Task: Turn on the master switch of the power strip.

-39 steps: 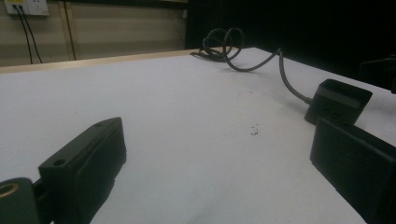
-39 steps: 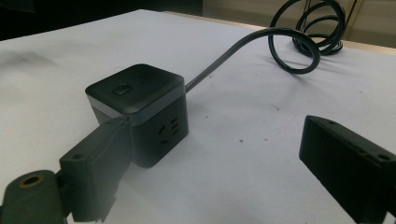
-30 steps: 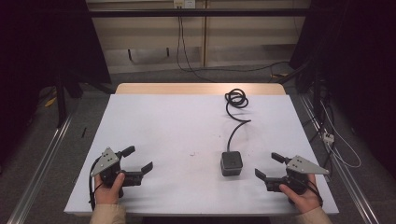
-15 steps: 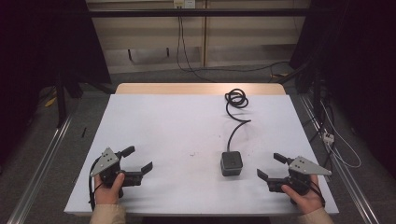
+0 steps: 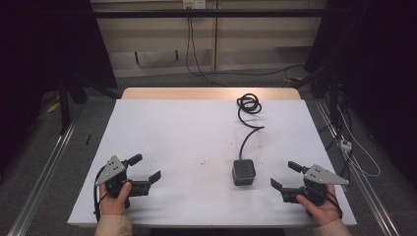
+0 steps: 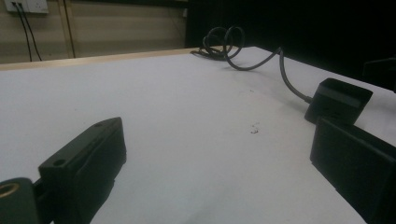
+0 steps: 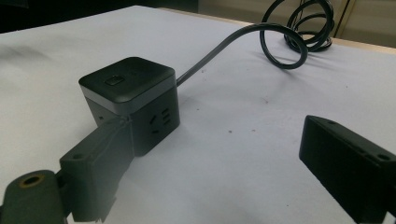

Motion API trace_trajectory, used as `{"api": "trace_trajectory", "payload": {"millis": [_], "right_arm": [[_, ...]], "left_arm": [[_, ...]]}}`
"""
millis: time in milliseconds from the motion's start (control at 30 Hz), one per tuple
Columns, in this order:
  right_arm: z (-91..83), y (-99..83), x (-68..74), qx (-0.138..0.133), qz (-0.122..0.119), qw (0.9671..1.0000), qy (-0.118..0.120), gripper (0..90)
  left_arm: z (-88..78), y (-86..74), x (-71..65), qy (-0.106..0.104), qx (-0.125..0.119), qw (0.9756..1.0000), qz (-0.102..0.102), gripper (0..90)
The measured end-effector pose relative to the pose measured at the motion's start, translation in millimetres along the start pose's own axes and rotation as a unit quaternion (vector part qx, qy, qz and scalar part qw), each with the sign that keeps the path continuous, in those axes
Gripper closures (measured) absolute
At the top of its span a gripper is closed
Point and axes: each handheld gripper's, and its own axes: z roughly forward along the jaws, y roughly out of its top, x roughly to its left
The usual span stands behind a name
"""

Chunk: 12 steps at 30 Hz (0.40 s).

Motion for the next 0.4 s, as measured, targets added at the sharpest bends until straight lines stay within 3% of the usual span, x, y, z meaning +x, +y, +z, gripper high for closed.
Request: {"api": "trace_trajectory", "payload": {"millis": [400], "right_arm": [[3.4,1.3,1.2,0.002,-0.005,1.0000,0.004,9.6]], "left_arm": [[-2.9,-1.5,1.1,0.003,0.003,1.0000,-0.003,3.2]]}}
